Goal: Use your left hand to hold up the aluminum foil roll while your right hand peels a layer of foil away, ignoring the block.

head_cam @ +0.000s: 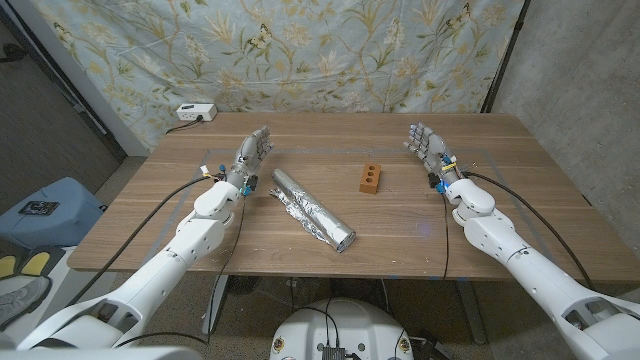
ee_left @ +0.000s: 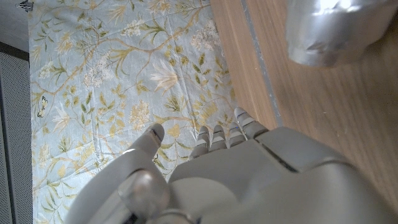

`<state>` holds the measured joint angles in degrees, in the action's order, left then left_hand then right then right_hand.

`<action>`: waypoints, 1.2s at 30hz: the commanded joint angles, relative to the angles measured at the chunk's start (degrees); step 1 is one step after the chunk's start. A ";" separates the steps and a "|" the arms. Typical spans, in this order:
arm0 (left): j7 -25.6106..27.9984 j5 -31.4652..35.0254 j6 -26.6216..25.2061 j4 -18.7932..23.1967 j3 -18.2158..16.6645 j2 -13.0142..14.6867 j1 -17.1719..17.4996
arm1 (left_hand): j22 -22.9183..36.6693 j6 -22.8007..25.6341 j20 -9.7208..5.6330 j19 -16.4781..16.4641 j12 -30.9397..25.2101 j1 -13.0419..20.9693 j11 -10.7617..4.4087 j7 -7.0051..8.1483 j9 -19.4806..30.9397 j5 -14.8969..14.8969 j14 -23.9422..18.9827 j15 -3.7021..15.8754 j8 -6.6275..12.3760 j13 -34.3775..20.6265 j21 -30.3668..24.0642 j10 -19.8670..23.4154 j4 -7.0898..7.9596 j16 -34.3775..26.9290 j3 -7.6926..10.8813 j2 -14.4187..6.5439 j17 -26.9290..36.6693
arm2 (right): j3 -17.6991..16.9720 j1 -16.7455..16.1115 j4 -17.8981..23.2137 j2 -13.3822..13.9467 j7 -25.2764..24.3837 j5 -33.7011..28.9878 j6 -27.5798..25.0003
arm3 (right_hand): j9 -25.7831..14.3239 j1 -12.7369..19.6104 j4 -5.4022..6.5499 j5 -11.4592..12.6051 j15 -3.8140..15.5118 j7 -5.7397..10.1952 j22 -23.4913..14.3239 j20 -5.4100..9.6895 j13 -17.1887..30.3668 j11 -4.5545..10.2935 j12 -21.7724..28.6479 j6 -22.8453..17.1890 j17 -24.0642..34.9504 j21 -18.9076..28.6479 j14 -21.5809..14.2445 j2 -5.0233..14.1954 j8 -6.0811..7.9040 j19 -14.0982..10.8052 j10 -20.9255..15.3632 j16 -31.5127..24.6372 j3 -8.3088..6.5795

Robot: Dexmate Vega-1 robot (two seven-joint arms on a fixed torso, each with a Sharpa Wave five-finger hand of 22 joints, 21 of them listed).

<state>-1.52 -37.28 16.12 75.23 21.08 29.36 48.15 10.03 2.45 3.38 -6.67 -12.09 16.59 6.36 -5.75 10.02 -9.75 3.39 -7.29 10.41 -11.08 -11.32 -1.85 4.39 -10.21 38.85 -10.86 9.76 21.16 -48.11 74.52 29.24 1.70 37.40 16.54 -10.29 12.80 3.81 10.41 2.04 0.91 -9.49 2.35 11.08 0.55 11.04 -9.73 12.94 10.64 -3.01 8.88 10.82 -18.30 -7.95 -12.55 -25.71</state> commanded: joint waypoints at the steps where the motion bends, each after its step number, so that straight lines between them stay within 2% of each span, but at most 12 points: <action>1: 0.06 -0.50 -0.63 -0.33 0.05 -0.30 -0.50 | 0.07 0.04 -0.03 -0.31 -0.25 0.62 0.38 -0.51 0.26 -0.35 -0.01 -0.25 0.40 -0.08 -0.26 0.08 -0.04 -0.38 0.39 -0.04 0.19 | -0.15 0.30 0.04 -0.08 -0.18 0.37 -0.77 | -0.30 0.48 -0.06 0.33 1.79 -0.10 -0.12 4.07 0.08 0.09 0.35 -0.48 0.23 0.28 -0.37 1.14 0.26 -0.35 -0.59 -0.26 -0.34; 14: -0.66 -0.21 -1.04 -0.55 0.49 -0.12 -1.18 | 0.07 0.13 -0.03 -0.32 -0.25 0.82 0.45 -0.56 0.26 -0.40 -0.06 -0.26 0.37 -0.09 -0.25 0.16 -0.21 -0.34 0.45 0.00 0.16 | -0.41 0.32 -0.31 -0.02 -0.37 0.41 -0.62 | -0.30 0.56 -0.12 0.33 1.82 -0.09 -0.12 4.06 0.08 0.04 0.35 -0.52 0.22 0.28 -0.41 1.17 0.25 -0.36 -0.63 -0.29 -0.37; 33: -0.30 0.09 -4.38 8.43 -1.21 6.20 2.32 | 0.04 -0.19 0.12 -0.16 -0.22 1.56 0.49 -0.75 0.24 -0.66 0.01 -0.42 0.16 -0.07 -0.13 0.28 -1.15 -0.17 0.71 0.32 0.02 | -0.20 -0.15 0.12 -0.22 -1.09 0.24 -0.87 | -0.30 0.63 -0.16 0.31 1.81 -0.02 -0.12 4.01 0.08 0.11 0.31 -0.43 0.24 0.26 -0.29 1.19 0.19 -0.32 -0.54 -0.28 -0.36; 36: -0.33 0.09 -5.13 9.94 -1.63 7.52 2.94 | 0.00 -0.28 0.25 -0.15 -0.16 2.04 0.59 -0.84 0.22 -0.95 0.04 -0.65 0.13 -0.05 -0.10 0.21 -1.69 -0.12 1.05 0.23 -0.01 | -0.05 0.13 -0.11 -0.36 -1.08 0.01 -0.76 | -0.30 0.64 -0.16 0.31 1.77 -0.06 -0.12 4.01 0.08 0.06 0.30 -0.41 0.24 0.26 -0.28 1.19 0.18 -0.32 -0.52 -0.29 -0.36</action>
<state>-1.83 -37.35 12.79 80.60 20.55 33.29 49.20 9.85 2.34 3.38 -6.66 -12.08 17.81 6.48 -6.25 10.01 -10.22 3.38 -7.28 10.42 -11.06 -11.32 -1.72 3.38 -10.20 39.60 -10.50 9.59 20.71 -48.22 74.54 29.23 0.82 37.80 15.77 -10.27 12.84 3.64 10.40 2.03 0.90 -9.48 2.35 11.08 0.75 11.03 -9.73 12.92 10.64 -2.99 8.92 10.82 -18.29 -8.15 -12.55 -25.86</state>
